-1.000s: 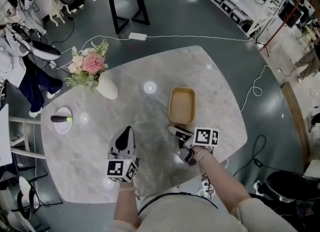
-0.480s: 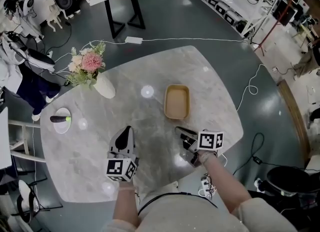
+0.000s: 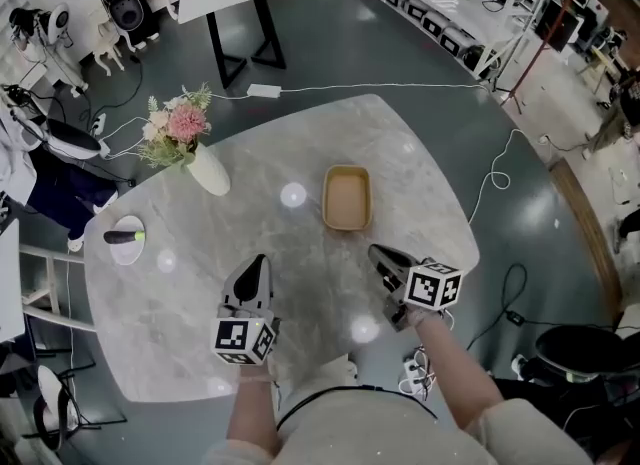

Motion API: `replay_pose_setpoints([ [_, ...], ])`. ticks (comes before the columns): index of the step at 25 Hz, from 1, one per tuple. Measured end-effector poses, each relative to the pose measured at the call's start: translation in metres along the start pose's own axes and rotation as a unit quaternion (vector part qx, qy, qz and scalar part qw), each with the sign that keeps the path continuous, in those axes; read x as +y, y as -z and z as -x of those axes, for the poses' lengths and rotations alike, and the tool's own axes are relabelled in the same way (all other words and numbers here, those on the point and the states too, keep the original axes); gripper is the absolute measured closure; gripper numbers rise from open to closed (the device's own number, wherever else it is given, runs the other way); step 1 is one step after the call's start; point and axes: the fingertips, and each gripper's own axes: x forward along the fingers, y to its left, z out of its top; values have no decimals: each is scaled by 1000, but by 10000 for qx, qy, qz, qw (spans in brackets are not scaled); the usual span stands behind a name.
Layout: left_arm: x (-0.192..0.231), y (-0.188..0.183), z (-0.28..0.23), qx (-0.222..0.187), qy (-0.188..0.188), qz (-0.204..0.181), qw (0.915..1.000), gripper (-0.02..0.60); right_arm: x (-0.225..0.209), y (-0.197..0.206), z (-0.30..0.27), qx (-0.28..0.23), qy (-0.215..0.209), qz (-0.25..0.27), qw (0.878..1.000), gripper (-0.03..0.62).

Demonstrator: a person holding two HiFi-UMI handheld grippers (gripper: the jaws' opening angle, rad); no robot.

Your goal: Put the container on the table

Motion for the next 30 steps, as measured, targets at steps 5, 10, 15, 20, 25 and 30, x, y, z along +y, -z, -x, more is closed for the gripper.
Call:
replay_pose_setpoints([
  [5,-11,-1,15,-47,7,1,10000,577,11,-21,24,-389,273,1194,9917,586],
  [10,-20,-2,29,-75,44,-5,10000,577,29,-30,42,-661,412,2151,9735,586],
  [15,-31,-4,41,-157,61,-29,9999,577,42,-31,59,-832,533,2809,9546,586],
  [20,-36,-17,53,-314,-44,-141,9994,577,55,-36,74,-922,504,3094,9451,586],
  [25,-42,-24,62,-415,-80,-214,9989,577,63,-38,88,-1097,496,3174,9406,586],
  [30,-45,-29,68,-503,-87,-253,9984,577,71,-40,94,-1230,475,3232,9371,586],
])
